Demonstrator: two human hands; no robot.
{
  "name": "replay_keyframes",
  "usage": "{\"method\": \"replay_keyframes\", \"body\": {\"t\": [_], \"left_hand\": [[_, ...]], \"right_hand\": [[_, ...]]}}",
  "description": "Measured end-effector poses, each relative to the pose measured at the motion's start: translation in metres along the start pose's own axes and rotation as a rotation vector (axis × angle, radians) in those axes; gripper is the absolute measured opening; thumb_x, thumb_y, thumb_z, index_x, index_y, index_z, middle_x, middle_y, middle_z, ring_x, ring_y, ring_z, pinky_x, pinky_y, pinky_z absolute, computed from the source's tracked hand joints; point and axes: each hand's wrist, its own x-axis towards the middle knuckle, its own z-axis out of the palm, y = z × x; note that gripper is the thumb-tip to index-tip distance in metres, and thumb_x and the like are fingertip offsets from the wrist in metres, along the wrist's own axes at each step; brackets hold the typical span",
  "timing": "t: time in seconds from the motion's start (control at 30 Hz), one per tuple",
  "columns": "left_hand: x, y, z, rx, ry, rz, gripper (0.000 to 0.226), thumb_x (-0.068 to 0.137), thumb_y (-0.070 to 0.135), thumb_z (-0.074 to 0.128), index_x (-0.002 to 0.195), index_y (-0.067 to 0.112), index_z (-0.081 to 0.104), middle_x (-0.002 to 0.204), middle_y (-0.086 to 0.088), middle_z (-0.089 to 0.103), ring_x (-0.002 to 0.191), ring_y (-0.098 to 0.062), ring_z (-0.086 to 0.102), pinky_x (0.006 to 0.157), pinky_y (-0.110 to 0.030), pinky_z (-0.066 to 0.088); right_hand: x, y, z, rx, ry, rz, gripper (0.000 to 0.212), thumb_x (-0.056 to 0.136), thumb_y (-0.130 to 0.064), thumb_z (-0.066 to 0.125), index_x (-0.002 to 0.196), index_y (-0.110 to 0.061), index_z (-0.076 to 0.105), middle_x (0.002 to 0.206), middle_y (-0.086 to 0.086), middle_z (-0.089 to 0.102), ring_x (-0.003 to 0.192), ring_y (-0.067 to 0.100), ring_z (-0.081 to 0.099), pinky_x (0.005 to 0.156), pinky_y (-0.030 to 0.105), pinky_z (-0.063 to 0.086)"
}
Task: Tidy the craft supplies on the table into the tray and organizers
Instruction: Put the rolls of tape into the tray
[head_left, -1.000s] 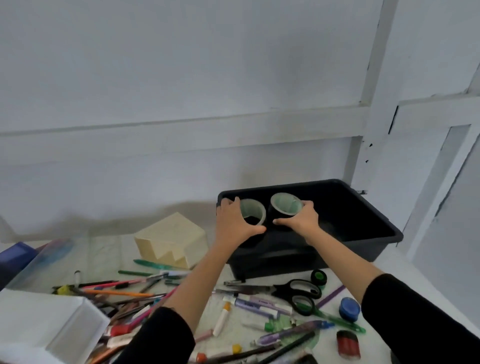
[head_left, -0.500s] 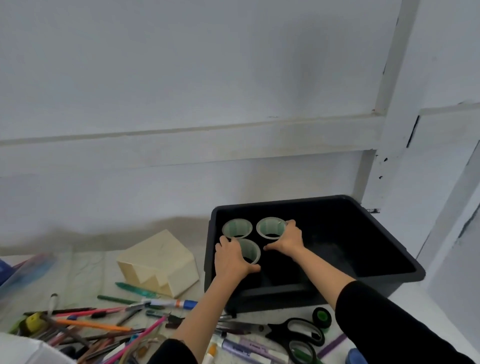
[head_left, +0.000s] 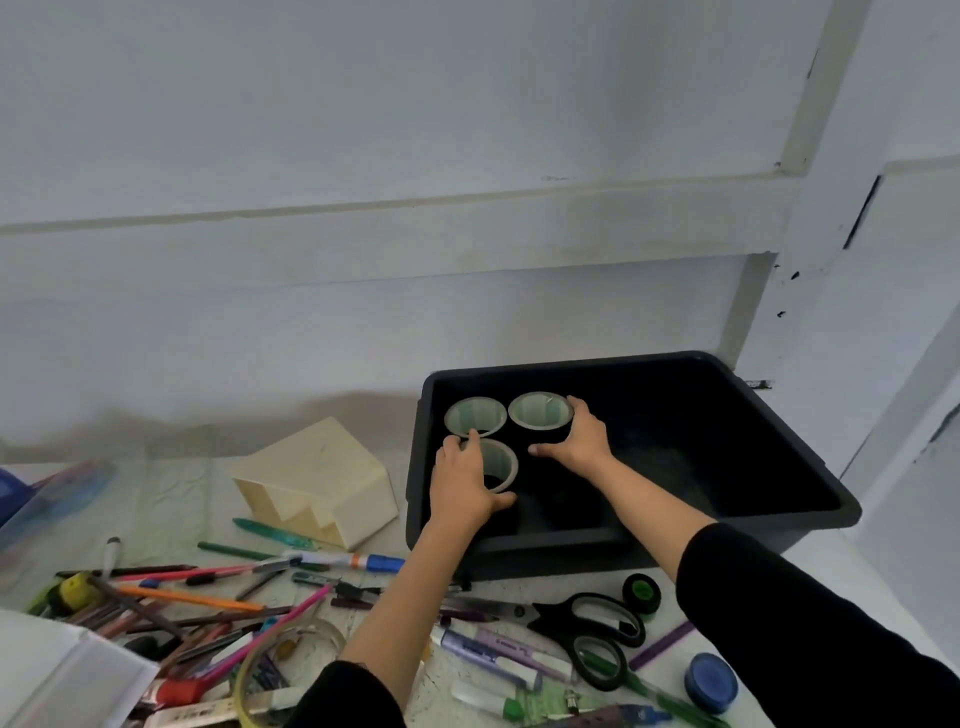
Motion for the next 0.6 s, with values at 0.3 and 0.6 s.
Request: {"method": "replay_keyframes", "body": {"t": [0.3,0.6], "left_hand": [[-0.002,0.006,-0.004,-0.148,0.169,0.01,0.073,0.079,0.056,0.062,0.133,0.01,0.044,0.127,-0.008,0.043,0.121,-0.025,0.04,0.099,-0.033,0.038],[-0.041,0.026,-0.027,-0.4,0.431,0.168,0.025,0.086,0.009,0.055,0.111,0.011,0.06,0.109,0.002,0.059,0.103,-0.015,0.055,0.086,-0.025,0.043]], "right_hand": [[-0.009,-0.007,-0.011,0.087,-0.081,0.159,0.098,0.074,0.0,0.071,0.149,-0.012,0.009,0.147,0.019,0.027,0.133,0.033,0.034,0.103,0.034,0.036],[-0.082,-0.033,-0.066,0.145,0.105,-0.128,0.04,0.083,-0.004,0.062,0.122,-0.011,0.054,0.114,0.011,0.057,0.093,0.013,0.053,0.076,0.02,0.041]]}}
